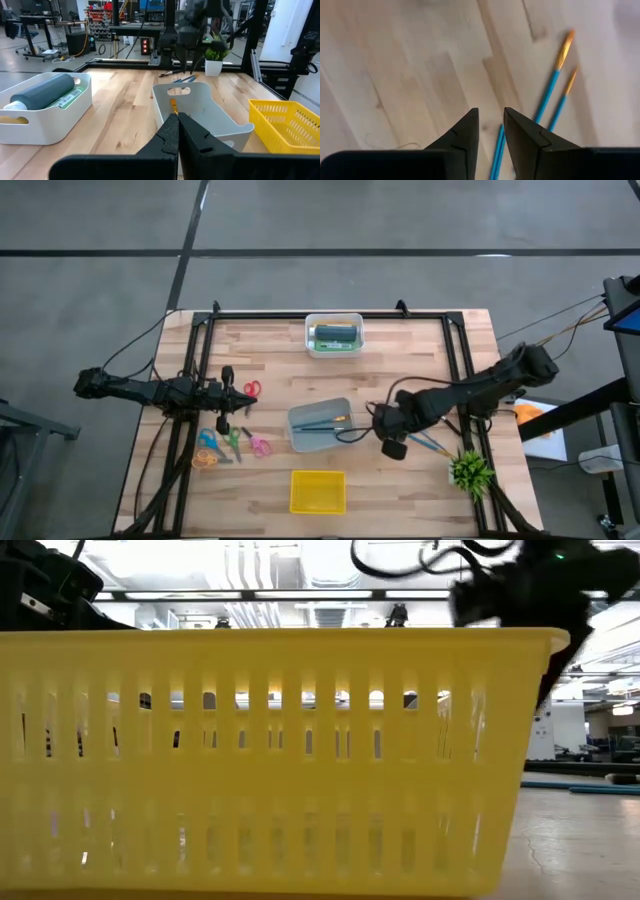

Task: Pick & Place Paint Supplies
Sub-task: Put the blue paint brush into the gray bin

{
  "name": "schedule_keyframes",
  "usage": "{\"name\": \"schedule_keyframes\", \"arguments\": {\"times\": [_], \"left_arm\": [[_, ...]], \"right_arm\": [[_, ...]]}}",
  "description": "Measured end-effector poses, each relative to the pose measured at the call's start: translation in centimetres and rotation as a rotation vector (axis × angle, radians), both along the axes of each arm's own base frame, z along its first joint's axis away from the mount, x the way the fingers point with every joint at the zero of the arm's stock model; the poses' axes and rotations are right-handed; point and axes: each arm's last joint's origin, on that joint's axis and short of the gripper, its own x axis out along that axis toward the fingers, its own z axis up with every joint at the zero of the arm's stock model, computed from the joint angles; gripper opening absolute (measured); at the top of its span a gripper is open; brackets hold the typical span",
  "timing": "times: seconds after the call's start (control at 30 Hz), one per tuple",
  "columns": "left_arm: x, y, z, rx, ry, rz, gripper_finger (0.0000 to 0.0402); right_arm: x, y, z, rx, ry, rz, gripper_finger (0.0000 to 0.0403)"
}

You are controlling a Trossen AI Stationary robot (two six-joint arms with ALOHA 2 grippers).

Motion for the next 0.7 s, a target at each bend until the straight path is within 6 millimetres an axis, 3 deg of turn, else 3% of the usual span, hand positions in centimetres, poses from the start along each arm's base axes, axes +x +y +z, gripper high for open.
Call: {"name": "schedule_keyframes", "arguments": {"times": [0.4, 0.7], "left_arm": [[0.0, 0.0, 0.0, 0.0, 0.0, 0.0, 0.0], [0.0, 0.0, 0.0, 0.0, 0.0, 0.0, 0.0]], "right_arm": [[-2.8, 1.2, -2.8, 0.062, 0.038, -0.279, 0.0089], [-3.8, 0.9, -4.1, 0.08, 0.103, -0.349, 0.0089]]}}
